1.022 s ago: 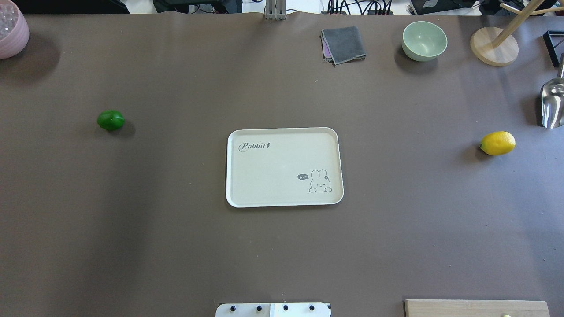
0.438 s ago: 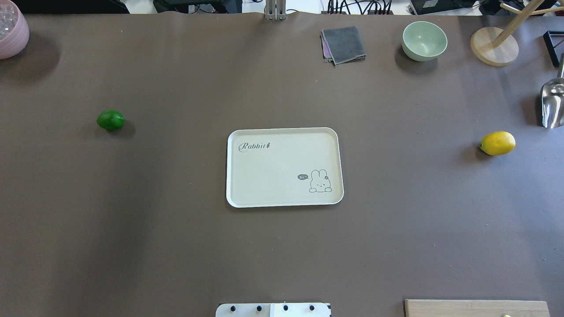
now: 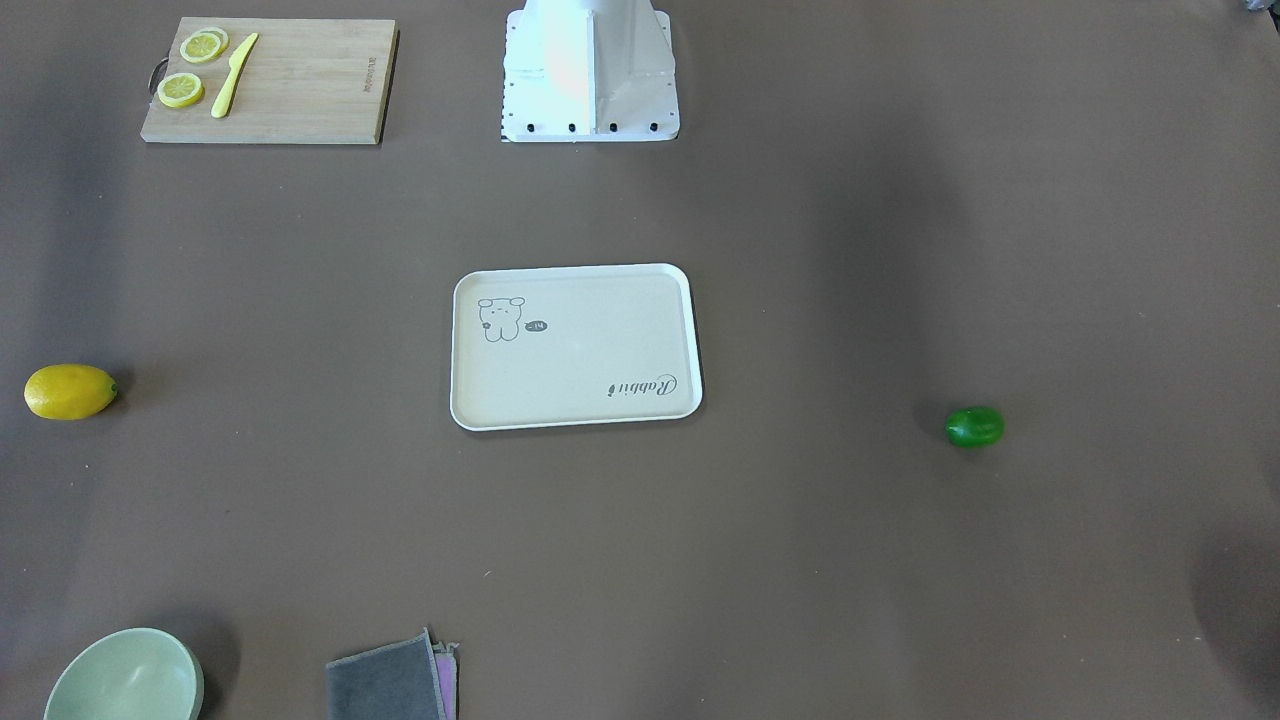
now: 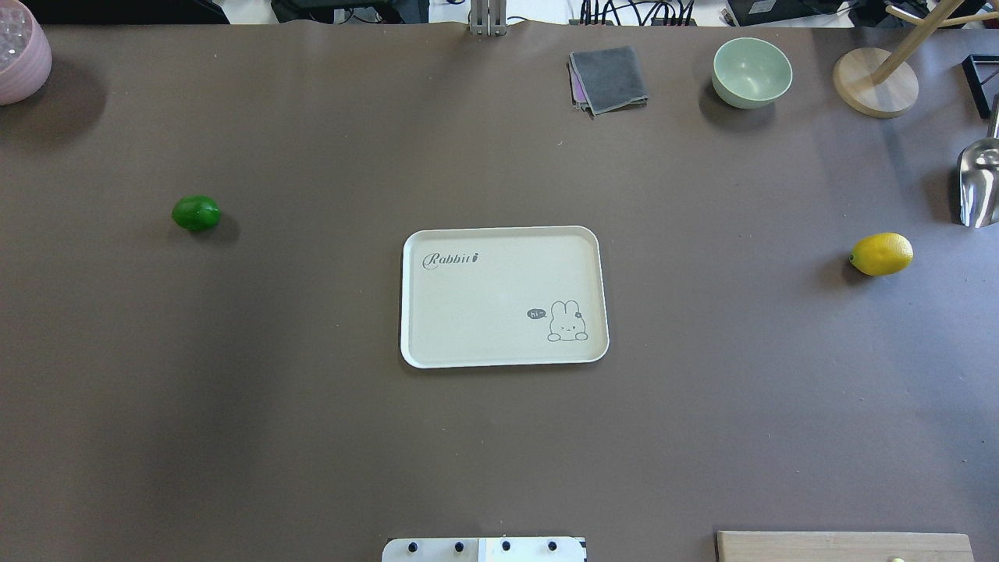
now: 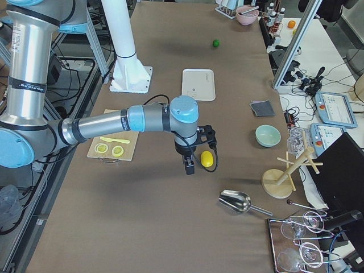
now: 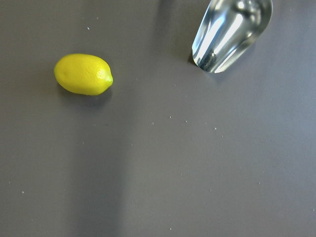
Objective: Place all lemons on tray
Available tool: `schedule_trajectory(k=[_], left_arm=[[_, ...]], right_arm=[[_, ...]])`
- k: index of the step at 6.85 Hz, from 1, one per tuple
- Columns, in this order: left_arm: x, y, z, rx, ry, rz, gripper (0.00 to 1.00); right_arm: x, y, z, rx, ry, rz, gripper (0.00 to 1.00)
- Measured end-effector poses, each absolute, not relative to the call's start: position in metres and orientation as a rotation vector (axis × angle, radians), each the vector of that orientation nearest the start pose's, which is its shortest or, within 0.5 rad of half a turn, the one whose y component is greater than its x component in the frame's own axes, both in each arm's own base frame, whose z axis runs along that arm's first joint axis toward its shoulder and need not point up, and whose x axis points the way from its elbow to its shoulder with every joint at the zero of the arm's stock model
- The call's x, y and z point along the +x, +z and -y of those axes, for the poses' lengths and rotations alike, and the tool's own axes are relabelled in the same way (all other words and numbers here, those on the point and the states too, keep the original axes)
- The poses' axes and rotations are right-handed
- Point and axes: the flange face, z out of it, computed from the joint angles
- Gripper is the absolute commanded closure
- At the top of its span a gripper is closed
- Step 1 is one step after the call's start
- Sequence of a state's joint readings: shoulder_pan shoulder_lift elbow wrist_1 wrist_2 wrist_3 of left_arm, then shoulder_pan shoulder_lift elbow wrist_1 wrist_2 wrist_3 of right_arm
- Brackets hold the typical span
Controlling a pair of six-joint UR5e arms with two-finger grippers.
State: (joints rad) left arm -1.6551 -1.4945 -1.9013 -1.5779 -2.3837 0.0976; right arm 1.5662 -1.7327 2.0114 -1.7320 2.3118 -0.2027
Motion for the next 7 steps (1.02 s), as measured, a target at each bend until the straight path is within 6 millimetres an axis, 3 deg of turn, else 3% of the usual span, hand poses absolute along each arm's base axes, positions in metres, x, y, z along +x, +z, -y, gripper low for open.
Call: schedule_trajectory(k=[2,4,6,7], left_arm=[[-0.101,0.512,0.483,0.402,0.155,-0.773,0.01],[-0.099,0.516,0.515,0.443,0.182,-0.781,0.01],[-0.068,0.507,0.528,0.527,0.243,-0.82,0.01],[-0.031,0.501,0.539,0.571,0.311,-0.836,0.01]], right_arm=[[0.064,0.512,0.436,0.287,-0.28,0.715,0.0],[0.064,0.524,0.432,0.291,-0.281,0.713,0.0],[0.064,0.534,0.43,0.27,-0.261,0.718,0.0],[0.058,0.532,0.433,0.262,-0.25,0.722,0.0]])
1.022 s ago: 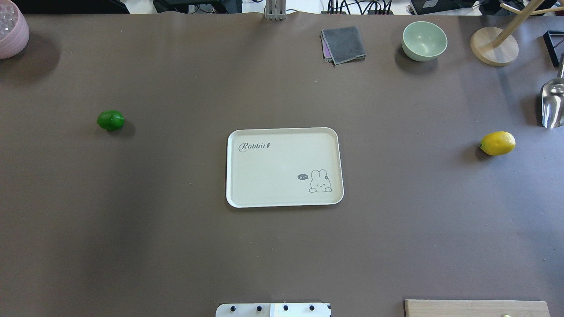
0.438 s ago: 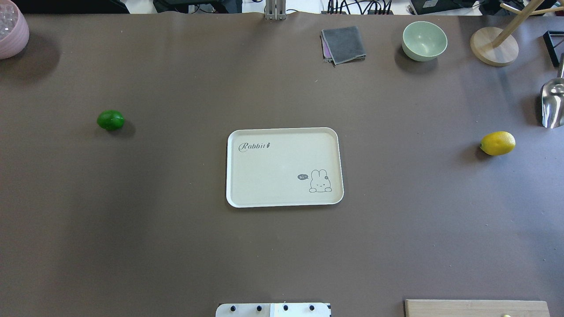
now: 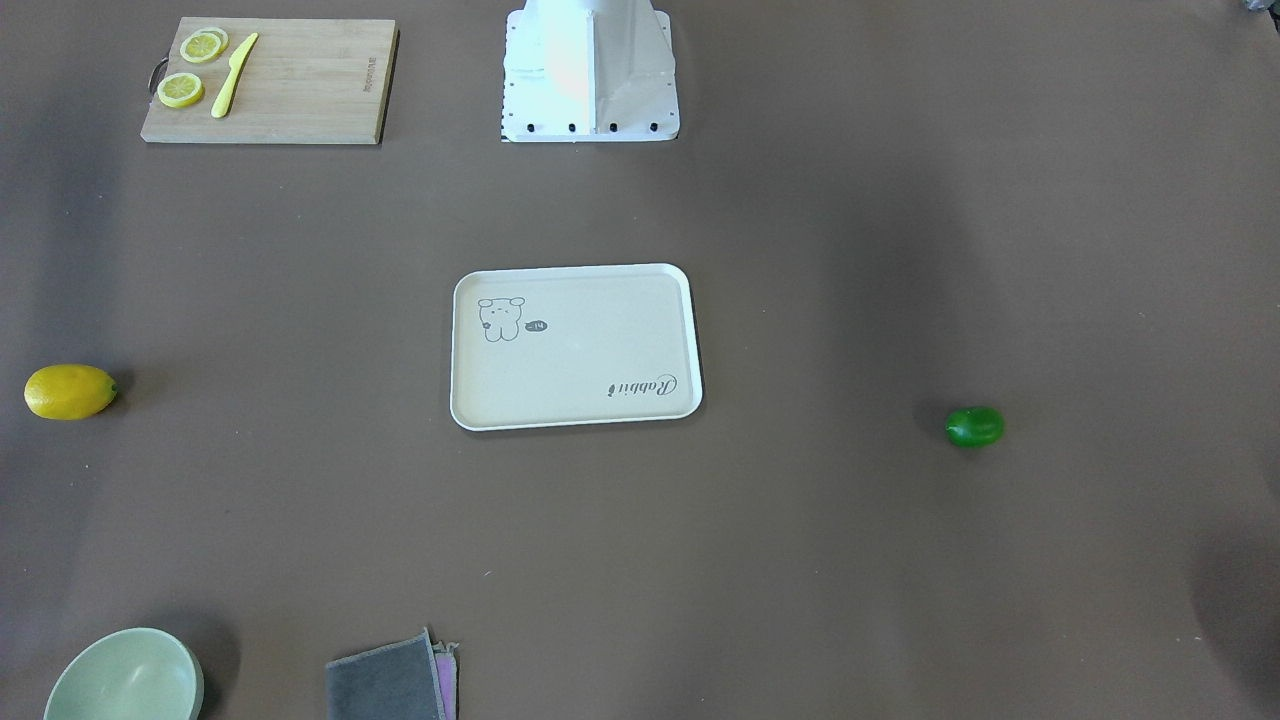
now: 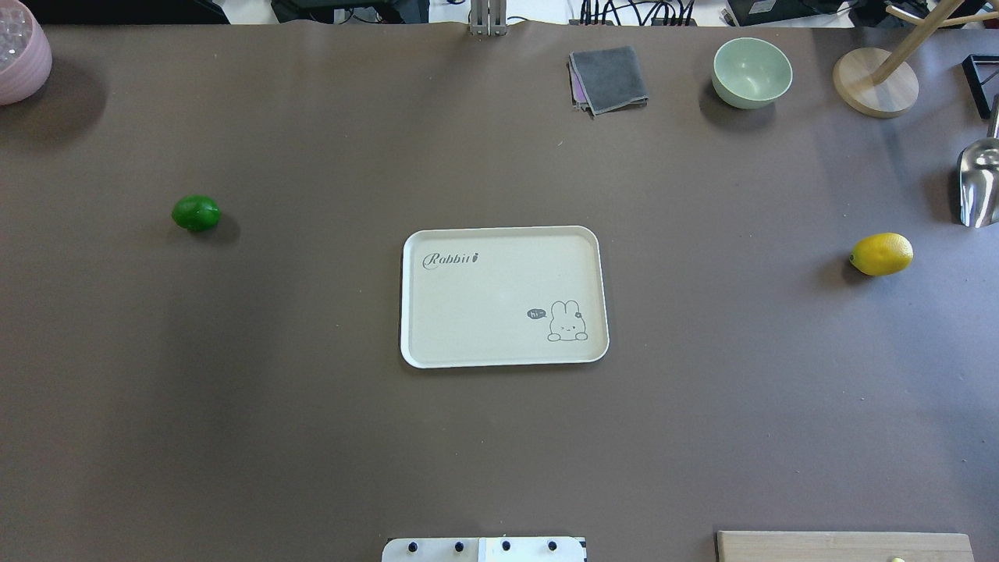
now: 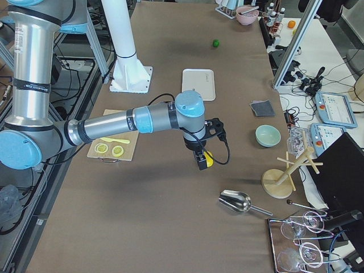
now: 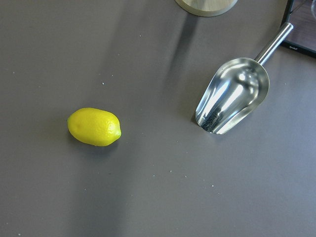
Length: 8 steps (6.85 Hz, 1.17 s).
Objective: Place all lemons on tray
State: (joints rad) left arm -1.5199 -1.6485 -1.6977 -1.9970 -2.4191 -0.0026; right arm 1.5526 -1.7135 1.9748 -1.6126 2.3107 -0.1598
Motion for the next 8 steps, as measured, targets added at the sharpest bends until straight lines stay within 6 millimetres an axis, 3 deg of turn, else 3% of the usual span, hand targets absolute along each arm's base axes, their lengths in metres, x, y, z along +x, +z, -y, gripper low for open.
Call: schedule_trajectory(k=[2,4,5,6,8], left_arm=[[0.083,0.483,0.56,0.618,0.49,-0.791,0.0],[0.19,0.472,0.563,0.662,0.636,-0.744,0.01],[0.236,0.471,0.562,0.652,0.698,-0.753,0.02],[0.271,0.475,0.558,0.631,0.745,-0.764,0.03],[0.305,0.501,0.552,0.603,0.789,-0.775,0.03]], right_arm=[[0.013,0.513,0.452,0.231,-0.236,0.747,0.0],[-0.053,0.498,0.463,0.229,-0.287,0.782,0.0],[-0.072,0.501,0.462,0.227,-0.316,0.793,0.0],[-0.083,0.503,0.461,0.223,-0.336,0.798,0.0],[-0.088,0.506,0.458,0.219,-0.346,0.801,0.0]])
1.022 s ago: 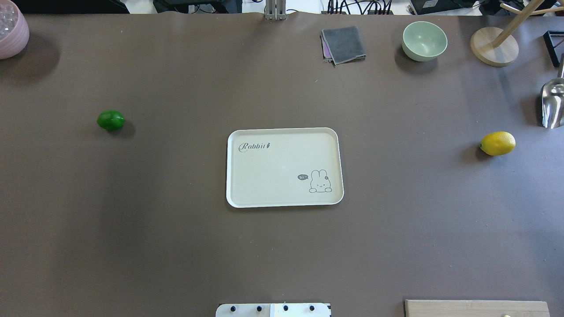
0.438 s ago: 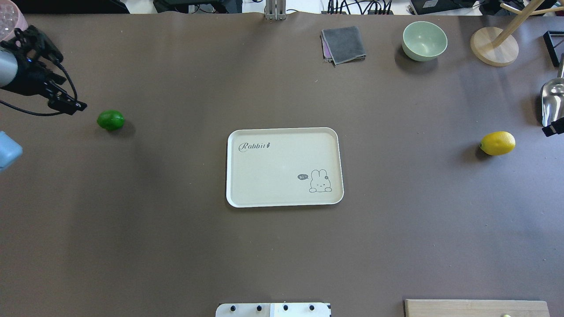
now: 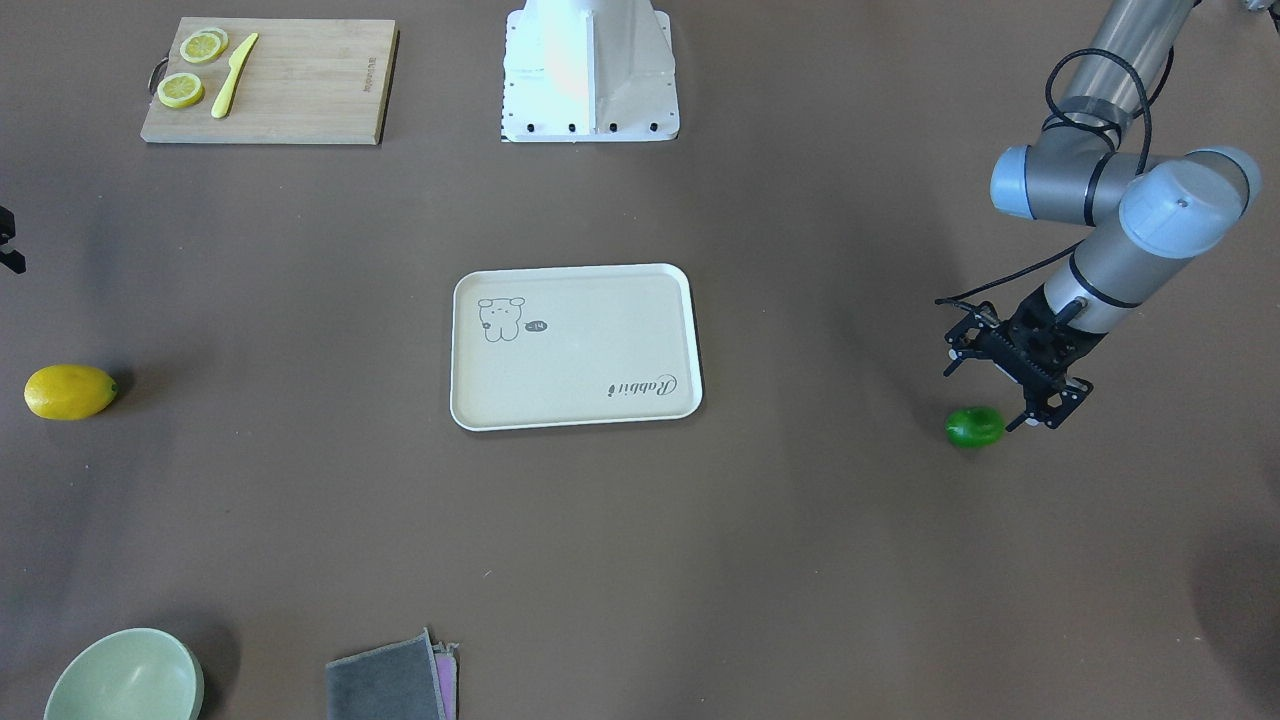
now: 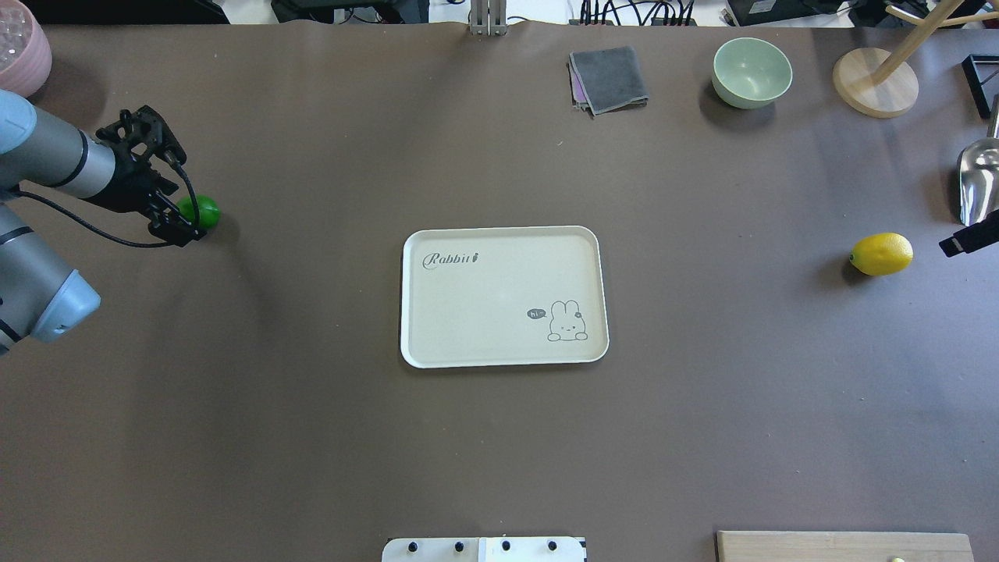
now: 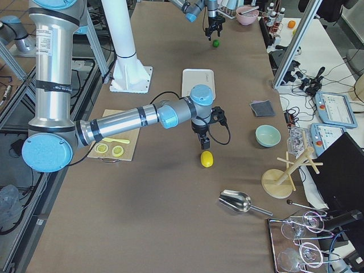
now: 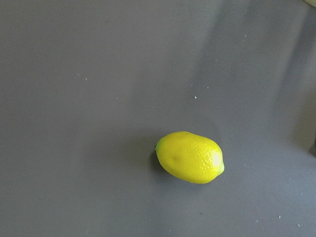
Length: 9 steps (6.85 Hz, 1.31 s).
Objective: Place all lemons on tray
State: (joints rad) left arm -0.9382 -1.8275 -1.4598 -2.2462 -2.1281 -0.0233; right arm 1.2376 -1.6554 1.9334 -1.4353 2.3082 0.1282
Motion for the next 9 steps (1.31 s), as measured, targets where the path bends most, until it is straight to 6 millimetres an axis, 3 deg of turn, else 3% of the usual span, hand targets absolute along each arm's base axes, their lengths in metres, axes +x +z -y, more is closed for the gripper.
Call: schedule_trajectory(k=[2,4,6,7,9], left_arm=[[0.315,0.53,0.555,0.613,0.802,-0.782,0.07],[0.322,0.532,0.561,0.623,0.807,-0.786,1.0],[0.325,0.522,0.564,0.636,0.806,-0.796,1.0],[0.328,0.507,0.568,0.647,0.789,-0.812,1.0],[0.349,0.437,0.574,0.617,0.587,-0.935,1.0]], right_arm=[[-0.089,0.506,0.458,0.218,-0.346,0.8,0.0],[-0.089,0.506,0.458,0.218,-0.346,0.8,0.0],[-0.089,0.507,0.458,0.216,-0.345,0.8,0.0],[-0.089,0.507,0.458,0.216,-0.345,0.8,0.0],[-0.089,0.507,0.458,0.216,-0.345,0.8,0.0]])
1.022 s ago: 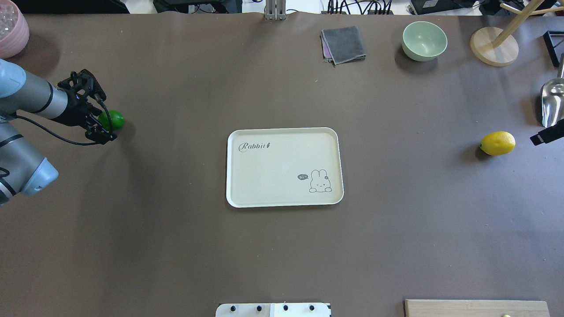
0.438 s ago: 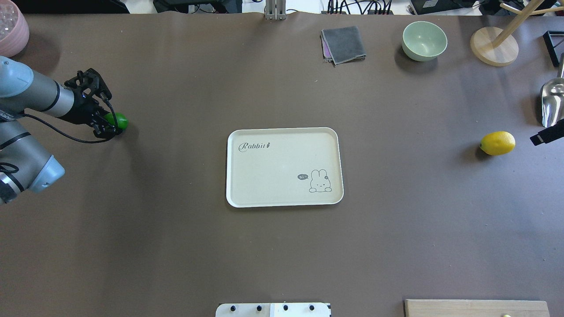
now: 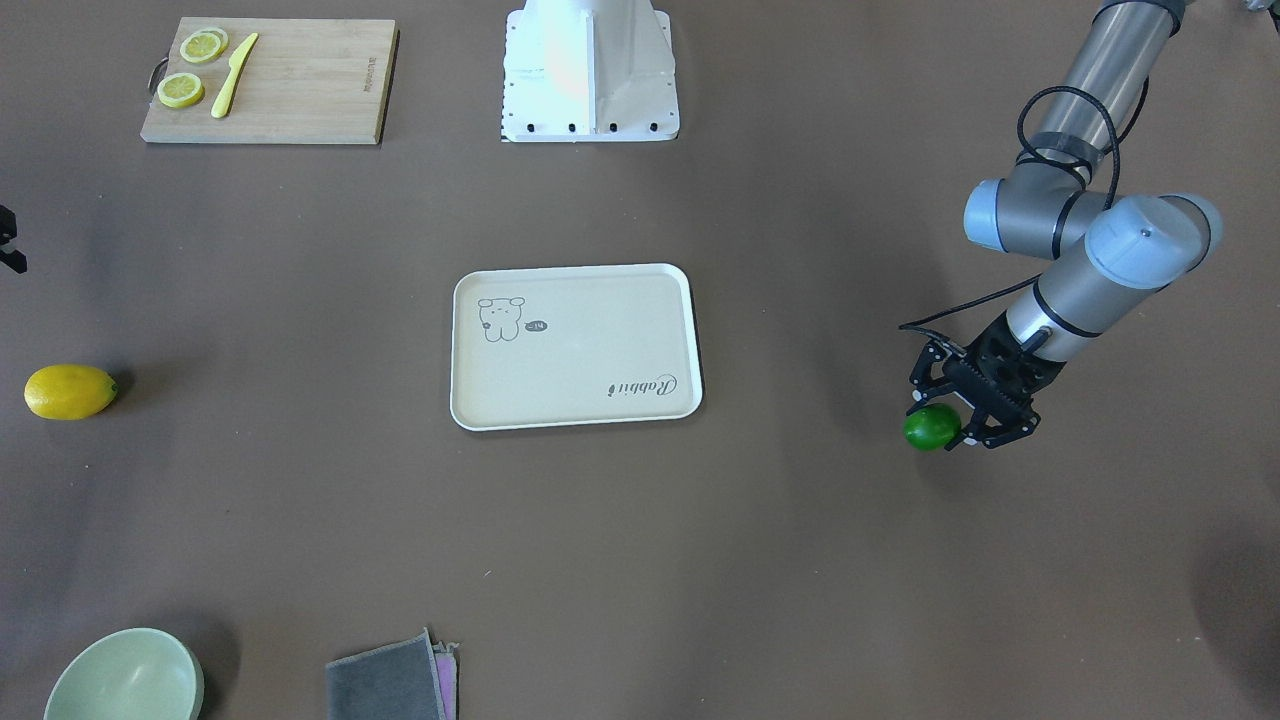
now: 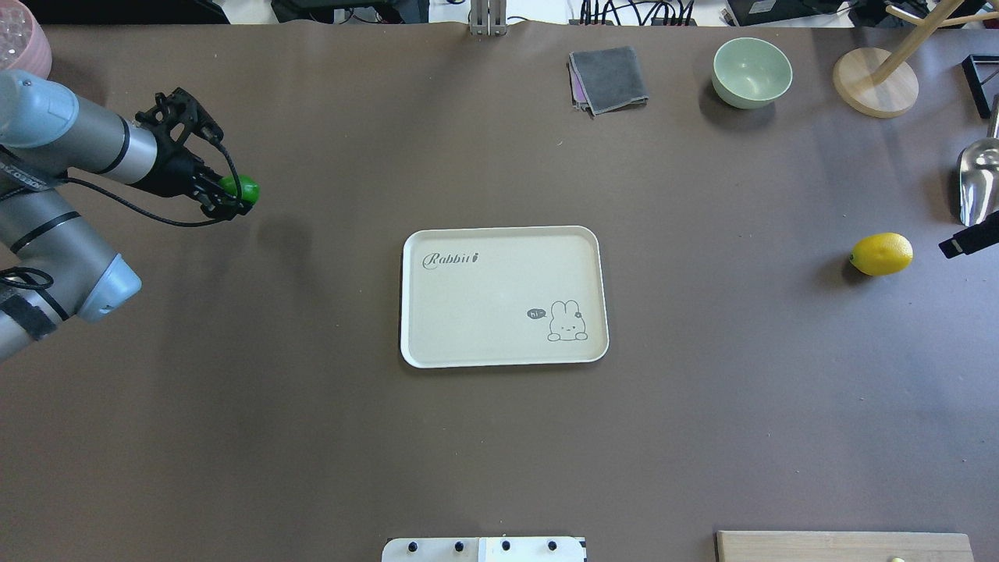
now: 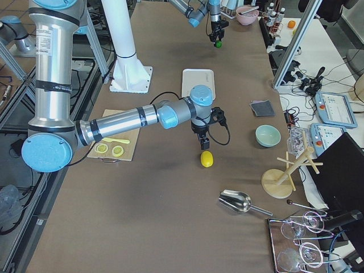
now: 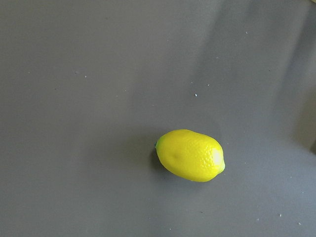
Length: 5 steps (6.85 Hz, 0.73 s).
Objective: Place all lemons on tray
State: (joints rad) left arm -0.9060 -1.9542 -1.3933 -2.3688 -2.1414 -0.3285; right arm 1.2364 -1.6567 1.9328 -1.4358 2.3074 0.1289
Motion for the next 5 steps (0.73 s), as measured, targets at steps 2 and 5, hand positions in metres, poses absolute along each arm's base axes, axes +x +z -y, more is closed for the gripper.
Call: schedule_trajectory(k=[2,5], left_arm=[[0.432,0.35,0.529,0.471,0.376,-1.131,1.0],[0.537,0.26,0.46,0.419,0.165,-1.239,0.03]], right_arm=[[-0.089,0.507,0.458,0.215,-0.345,0.802,0.0],[-0.089,0.508,0.458,0.213,-0.345,0.802,0.0]])
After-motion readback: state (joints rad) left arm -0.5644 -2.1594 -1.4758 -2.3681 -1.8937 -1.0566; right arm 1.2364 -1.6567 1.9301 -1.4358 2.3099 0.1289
